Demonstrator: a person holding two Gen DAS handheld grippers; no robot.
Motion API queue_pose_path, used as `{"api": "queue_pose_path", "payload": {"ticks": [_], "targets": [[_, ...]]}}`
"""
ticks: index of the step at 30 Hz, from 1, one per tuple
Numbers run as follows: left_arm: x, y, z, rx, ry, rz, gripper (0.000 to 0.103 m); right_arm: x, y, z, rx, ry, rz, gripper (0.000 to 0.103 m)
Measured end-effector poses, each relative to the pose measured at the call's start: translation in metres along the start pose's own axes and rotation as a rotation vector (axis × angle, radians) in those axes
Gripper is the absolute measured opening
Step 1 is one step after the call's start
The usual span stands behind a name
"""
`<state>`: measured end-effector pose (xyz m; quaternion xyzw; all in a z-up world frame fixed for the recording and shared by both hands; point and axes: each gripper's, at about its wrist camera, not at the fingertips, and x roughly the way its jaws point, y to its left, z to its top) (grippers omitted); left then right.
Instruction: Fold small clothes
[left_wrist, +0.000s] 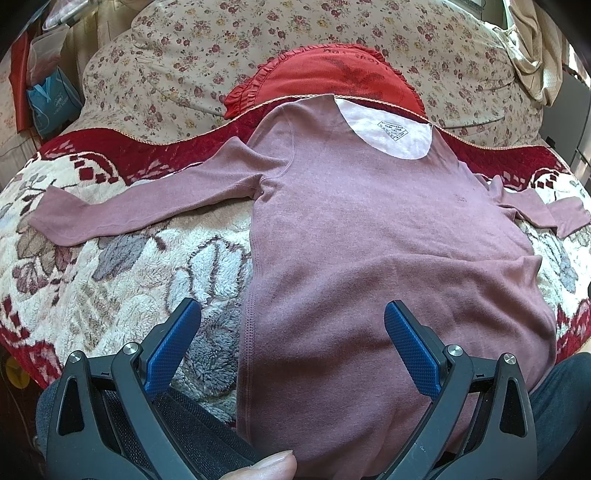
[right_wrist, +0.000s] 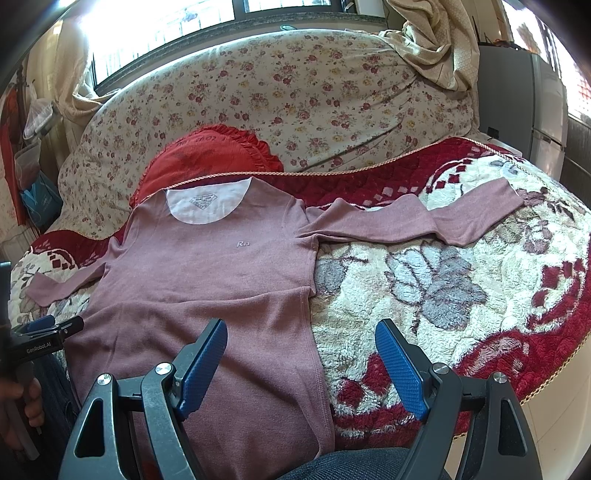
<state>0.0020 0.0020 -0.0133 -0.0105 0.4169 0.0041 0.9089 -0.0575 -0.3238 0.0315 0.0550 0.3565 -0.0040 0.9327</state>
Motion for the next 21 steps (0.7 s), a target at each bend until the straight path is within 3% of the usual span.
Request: {"api": "queue_pose_path", "payload": {"ticks": [21], "targets": [[0.0008, -0.0008, -0.0004, -0.001, 0.002, -0.001, 0.100, -0.0002, 0.0001, 0.0001, 0.001, 0.000, 0.000, 0.081]]}}
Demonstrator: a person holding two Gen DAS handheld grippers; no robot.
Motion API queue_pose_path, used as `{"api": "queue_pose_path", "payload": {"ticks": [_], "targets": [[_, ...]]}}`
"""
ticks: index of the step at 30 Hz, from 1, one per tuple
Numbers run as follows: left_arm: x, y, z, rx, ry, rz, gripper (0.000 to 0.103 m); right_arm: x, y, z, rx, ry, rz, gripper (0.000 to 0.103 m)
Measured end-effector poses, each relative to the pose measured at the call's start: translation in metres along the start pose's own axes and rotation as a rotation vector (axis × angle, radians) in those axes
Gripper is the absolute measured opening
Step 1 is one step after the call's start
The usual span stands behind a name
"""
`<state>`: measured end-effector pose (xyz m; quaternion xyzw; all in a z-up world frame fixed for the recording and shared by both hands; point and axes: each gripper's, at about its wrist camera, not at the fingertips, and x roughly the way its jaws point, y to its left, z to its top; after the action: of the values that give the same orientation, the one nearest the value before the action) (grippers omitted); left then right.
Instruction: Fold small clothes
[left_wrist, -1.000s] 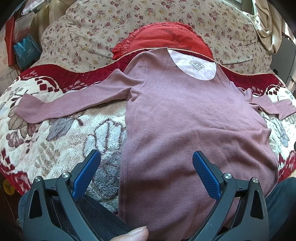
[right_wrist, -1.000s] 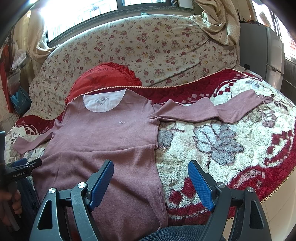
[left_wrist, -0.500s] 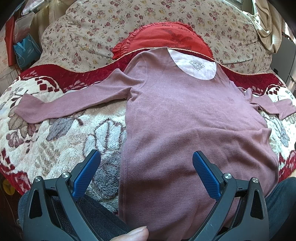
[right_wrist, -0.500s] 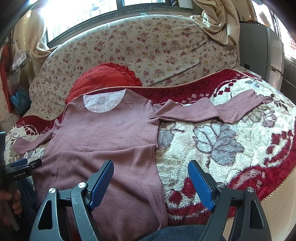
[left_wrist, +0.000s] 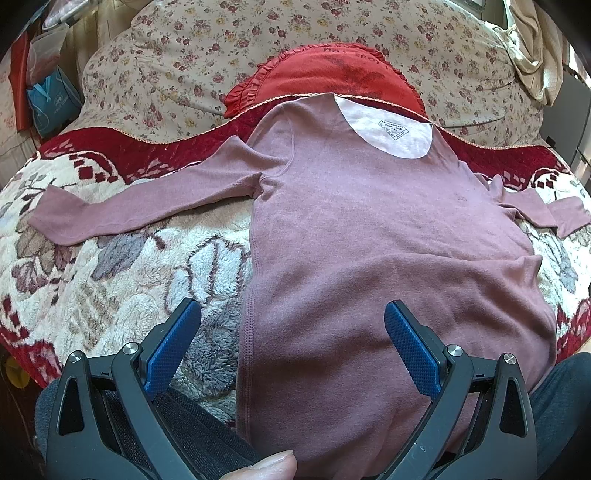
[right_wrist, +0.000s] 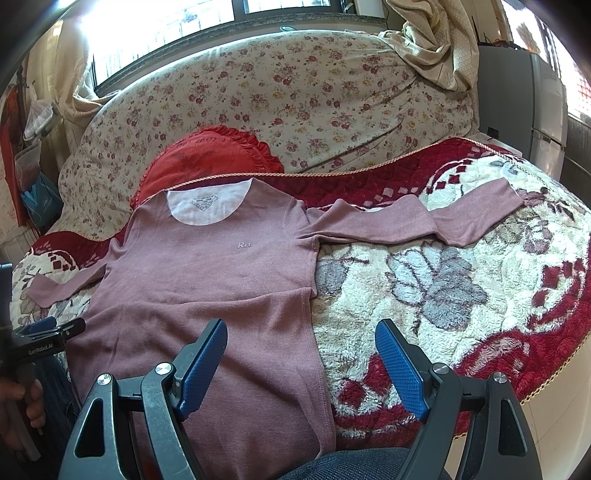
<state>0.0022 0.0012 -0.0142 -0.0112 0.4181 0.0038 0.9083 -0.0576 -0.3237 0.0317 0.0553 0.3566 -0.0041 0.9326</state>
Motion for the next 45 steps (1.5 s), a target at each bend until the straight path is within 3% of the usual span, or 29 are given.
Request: {"api": "queue_pose_path", "payload": {"ticks": [16, 24, 45], "targets": [[0.006, -0.003, -0.002, 0.005, 0.017, -0.009, 0.100, -0.006, 0.012, 0.006, -0.022, -0.010, 0.009, 0.081], [0.009, -0.005, 0.000, 0.008, 0.033, -0.010, 0.100, 0.003, 0.003, 0.006, 0.040, 0.012, 0.049, 0.081], [0.016, -0.010, 0.000, 0.029, 0.059, -0.009, 0.100, 0.010, 0.000, 0.006, 0.045, 0.035, 0.058, 0.081]]}}
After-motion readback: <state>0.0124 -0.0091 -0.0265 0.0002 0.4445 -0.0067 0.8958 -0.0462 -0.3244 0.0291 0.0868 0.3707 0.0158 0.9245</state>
